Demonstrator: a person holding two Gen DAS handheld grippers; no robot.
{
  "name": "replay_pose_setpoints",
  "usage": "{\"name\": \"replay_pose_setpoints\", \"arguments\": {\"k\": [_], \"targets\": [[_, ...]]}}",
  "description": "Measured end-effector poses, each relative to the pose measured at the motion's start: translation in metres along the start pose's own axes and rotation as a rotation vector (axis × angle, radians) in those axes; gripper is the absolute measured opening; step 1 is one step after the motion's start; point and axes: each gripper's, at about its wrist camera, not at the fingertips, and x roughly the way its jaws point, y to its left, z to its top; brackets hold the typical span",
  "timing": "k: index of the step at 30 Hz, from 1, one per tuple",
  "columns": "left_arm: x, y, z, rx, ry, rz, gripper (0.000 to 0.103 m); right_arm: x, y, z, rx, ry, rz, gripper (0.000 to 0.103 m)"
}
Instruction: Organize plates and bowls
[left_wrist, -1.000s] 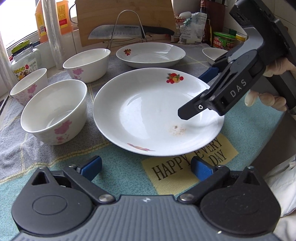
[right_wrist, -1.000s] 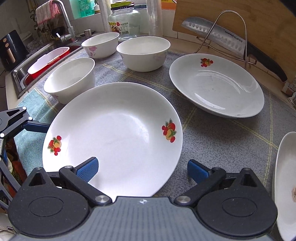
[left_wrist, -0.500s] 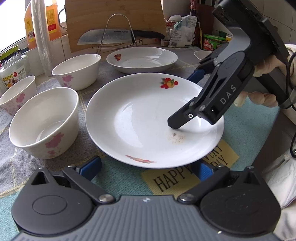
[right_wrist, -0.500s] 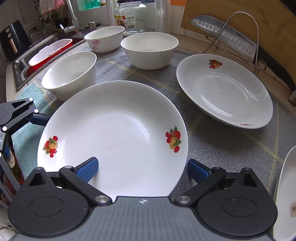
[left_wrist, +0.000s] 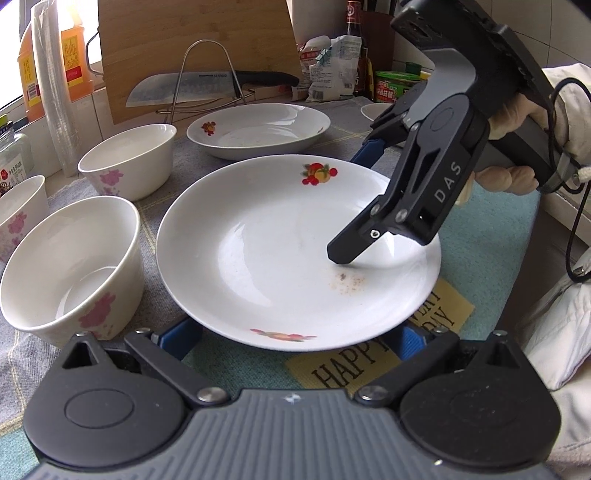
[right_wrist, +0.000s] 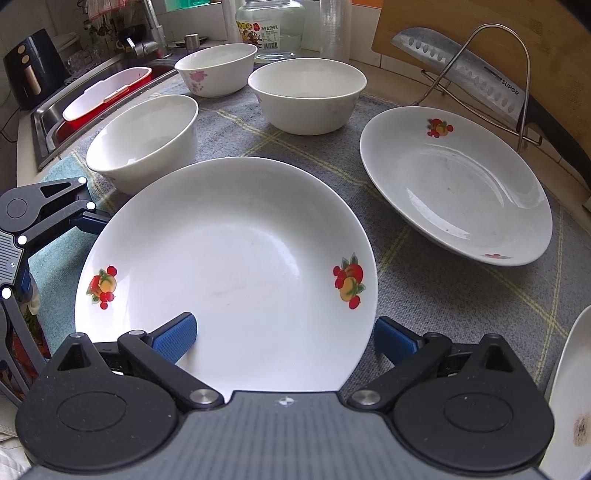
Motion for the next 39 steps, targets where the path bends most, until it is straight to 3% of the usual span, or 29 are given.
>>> {"name": "replay_pose_setpoints", "arguments": {"k": [28,39], "targets": [[-0.002,0.002,-0.001,0.051,-0.02,-0.035,0.103,0.008,-0.037,0.027,0.072,-0.009,0.299,0.103],[-0.001,0.001,0.001,0.054,-0.011,-0.032,0.103,0.009,-0.045,0.031,0.142,0.011,0.354,0.103]]}}
